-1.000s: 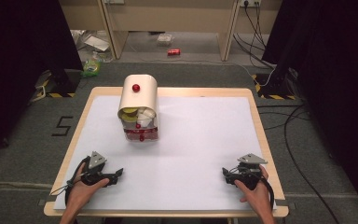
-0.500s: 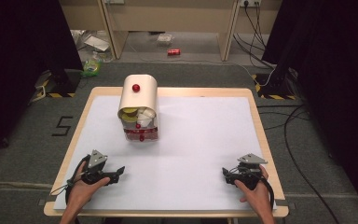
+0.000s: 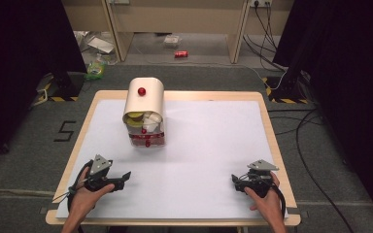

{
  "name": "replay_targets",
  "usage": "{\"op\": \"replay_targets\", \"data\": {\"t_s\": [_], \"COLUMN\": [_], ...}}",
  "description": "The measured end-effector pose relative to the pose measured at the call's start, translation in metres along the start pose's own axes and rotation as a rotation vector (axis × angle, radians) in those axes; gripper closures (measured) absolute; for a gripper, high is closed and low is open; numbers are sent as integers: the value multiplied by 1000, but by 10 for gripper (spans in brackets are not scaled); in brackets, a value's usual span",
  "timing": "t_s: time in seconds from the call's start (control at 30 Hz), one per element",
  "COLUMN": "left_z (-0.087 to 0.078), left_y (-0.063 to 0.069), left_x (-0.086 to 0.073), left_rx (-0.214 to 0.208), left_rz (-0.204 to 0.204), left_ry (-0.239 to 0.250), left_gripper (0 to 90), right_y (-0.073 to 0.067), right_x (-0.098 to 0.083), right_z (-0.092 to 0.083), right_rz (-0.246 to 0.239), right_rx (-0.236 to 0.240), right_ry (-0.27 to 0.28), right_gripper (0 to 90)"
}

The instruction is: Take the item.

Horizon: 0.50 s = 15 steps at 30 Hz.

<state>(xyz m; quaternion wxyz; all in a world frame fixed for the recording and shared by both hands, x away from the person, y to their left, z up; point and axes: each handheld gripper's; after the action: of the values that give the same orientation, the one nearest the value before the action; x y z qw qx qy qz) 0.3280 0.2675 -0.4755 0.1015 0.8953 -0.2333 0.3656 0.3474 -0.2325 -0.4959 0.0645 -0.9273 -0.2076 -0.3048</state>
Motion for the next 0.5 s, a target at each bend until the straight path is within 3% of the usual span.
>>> {"op": "replay_targets", "data": {"t_s": [0.5], "left_z": [-9], "left_y": [6], "left_x": [16], "left_rx": [-21], "left_rz": [14], "left_ry": [44], "left_gripper": [157], "right_y": [0], "right_x": [0], "right_z": [0], "right_rz": [0], "right_rx": [-1], "right_ry": [0], "right_gripper": [149]}}
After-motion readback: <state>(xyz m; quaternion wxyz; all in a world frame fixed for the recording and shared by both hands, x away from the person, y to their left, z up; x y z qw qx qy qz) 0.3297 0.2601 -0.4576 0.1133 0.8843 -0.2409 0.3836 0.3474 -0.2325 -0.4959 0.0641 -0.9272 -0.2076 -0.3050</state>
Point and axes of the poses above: each handheld gripper's, and its own axes: z roughly forward along the jaws, x roughly out of its top, y roughly to its right, and after that the axes turned 10 degrees about -y, right-handed
